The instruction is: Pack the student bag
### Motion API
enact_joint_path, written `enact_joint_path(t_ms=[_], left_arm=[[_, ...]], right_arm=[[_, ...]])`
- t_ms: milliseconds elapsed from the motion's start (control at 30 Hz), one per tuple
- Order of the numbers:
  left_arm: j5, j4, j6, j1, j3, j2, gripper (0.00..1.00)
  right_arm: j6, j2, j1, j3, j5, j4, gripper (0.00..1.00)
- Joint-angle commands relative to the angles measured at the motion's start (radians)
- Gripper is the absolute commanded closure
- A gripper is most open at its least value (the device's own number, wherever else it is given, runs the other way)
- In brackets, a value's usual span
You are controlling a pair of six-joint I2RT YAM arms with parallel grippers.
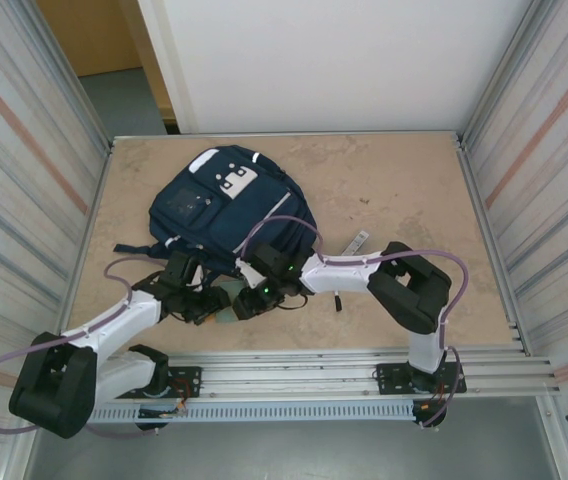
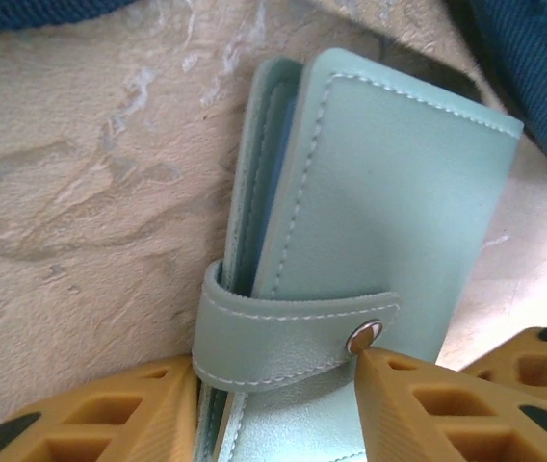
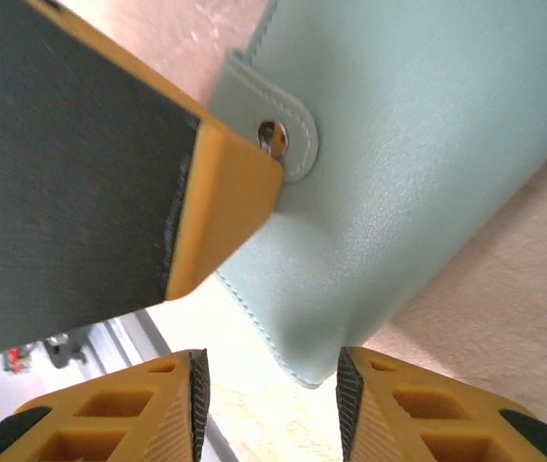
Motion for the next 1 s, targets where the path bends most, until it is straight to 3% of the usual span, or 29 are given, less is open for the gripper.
enact_joint_path(t_ms=[0, 133, 233, 400, 667, 967], left_arm=[[-0.114, -0.043, 0.032, 0.015, -0.005, 0.01, 0.58], [-0.097, -0.017, 0.048, 0.017, -0.01, 0.049, 0.72], [-0.062, 0.011, 0.058, 0.018, -0.009, 0.091, 0.76], [-0.017, 0.02, 0.065, 0.018, -0.003, 0.112, 0.8], [0.106, 0.045, 0.035, 0.018, -0.044, 0.04, 0.85], [0.176, 0.066, -0.012, 0.02, -0.09, -0.04, 0.92]], right_arm=[[0.051, -0.052, -0.023, 0.005, 0.022, -0.003, 0.57], [0.129, -0.036, -0.054, -0.008, 0.084, 0.006, 0.53], [0.175, -0.033, -0.045, -0.025, 0.143, 0.033, 0.52], [0.187, 0.04, -0.045, 0.023, 0.088, 0.062, 0.51], [0.283, 0.075, -0.112, -0.039, -0.033, 0.165, 0.49], [0.295, 0.1, -0.076, -0.072, -0.13, 0.315, 0.49]])
